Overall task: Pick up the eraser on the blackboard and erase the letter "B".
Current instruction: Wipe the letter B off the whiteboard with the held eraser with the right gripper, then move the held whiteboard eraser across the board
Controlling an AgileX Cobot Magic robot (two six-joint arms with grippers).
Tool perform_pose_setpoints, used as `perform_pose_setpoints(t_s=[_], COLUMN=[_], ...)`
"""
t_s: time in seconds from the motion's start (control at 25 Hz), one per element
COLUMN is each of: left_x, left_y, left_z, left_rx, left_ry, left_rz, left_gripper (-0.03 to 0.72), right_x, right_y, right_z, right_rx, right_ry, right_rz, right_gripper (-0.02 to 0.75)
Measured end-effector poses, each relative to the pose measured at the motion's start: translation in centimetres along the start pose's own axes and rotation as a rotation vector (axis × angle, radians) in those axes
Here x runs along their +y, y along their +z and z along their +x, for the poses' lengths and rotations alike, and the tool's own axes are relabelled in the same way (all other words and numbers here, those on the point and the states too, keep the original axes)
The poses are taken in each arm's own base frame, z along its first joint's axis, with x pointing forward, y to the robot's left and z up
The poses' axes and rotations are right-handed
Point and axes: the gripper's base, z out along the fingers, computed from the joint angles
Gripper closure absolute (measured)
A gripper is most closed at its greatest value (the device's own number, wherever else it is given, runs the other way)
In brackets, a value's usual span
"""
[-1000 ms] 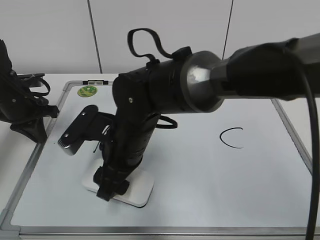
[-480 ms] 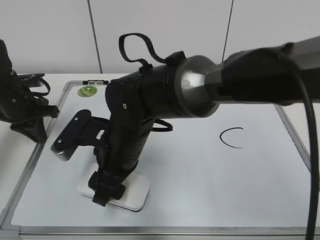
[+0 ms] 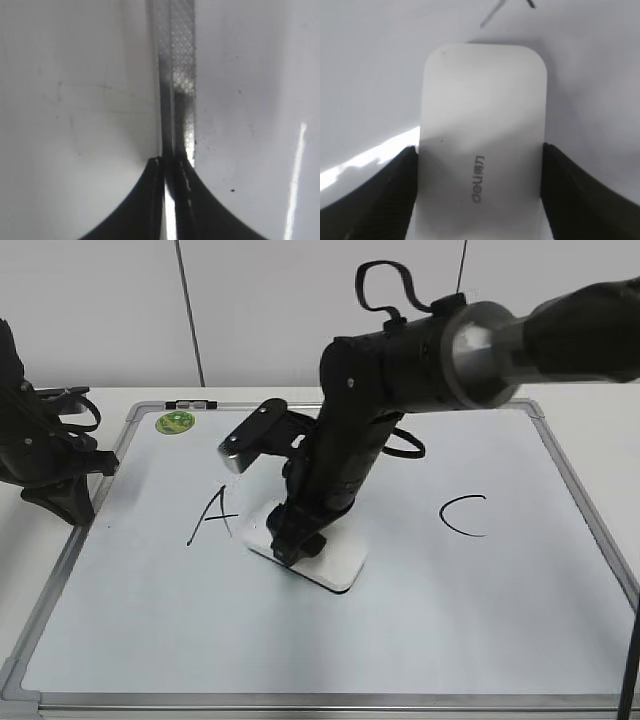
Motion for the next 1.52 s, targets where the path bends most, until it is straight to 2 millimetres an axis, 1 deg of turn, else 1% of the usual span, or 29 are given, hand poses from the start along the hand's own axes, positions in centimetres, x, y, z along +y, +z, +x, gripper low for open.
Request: perform_pose_setpoints(t_s=[0.16,0.28,0.4,0.48,0.64,0.72,0.76,0.84,0.88,0.92,0.96,1.04,1.16,1.32,1.44,1.52], left_x=[0.0,0.0,0.0,0.0,0.0,0.0,0.0,0.0,0.0,0.0,0.0,0.0,0.0,0.0,0.0,0.0], left_y=[0.0,0.0,0.0,0.0,0.0,0.0,0.0,0.0,0.0,0.0,0.0,0.0,0.0,0.0,0.0,0.0], left_z=[0.0,0.0,0.0,0.0,0.0,0.0,0.0,0.0,0.0,0.0,0.0,0.0,0.0,0.0,0.0,0.0], left_rx=[0.0,0.0,0.0,0.0,0.0,0.0,0.0,0.0,0.0,0.0,0.0,0.0,0.0,0.0,0.0,0.0], left_ry=[0.0,0.0,0.0,0.0,0.0,0.0,0.0,0.0,0.0,0.0,0.0,0.0,0.0,0.0,0.0,0.0], left_rz=[0.0,0.0,0.0,0.0,0.0,0.0,0.0,0.0,0.0,0.0,0.0,0.0,0.0,0.0,0.0,0.0], left_gripper=[0.685,0.685,0.685,0.685,0.685,0.685,0.685,0.685,0.685,0.685,0.685,0.685,0.685,0.685,0.685,0.685], right_x=[-2.6,-3.8,-4.5,-4.8,-5.4,-5.7,-5.9,-6.9,-7.2,-8.0,-8.5,-9.8,-12.1,-14.5,-15.9,-16.5], right_y=[-0.3,-0.7,-1.4,-2.6,-7.2,-9.5,-10.1,-11.7,-12.2,-13.1,-13.5,-14.6,-16.0,-16.9,-17.6,-17.7], right_z=[1.3,1.7,2.0,1.8,1.0,1.3,1.5,2.4,2.8,3.6,4.1,5.5,8.3,11.7,14.2,15.6], right_rx=[0.0,0.0,0.03,0.035,0.0,-0.003,0.002,0.011,0.014,0.013,0.013,0.019,0.041,0.064,0.081,0.093], right_ry=[0.067,0.089,0.075,0.058,0.017,0.023,0.026,0.061,0.075,0.113,0.138,0.211,0.362,0.571,0.725,0.793], right_rz=[0.02,0.033,0.045,0.064,0.147,0.19,0.203,0.237,0.245,0.26,0.269,0.29,0.312,0.334,0.347,0.351], right_gripper=[0.196,0.196,0.196,0.196,0.197,0.197,0.197,0.197,0.197,0.197,0.197,0.197,0.197,0.197,0.197,0.197])
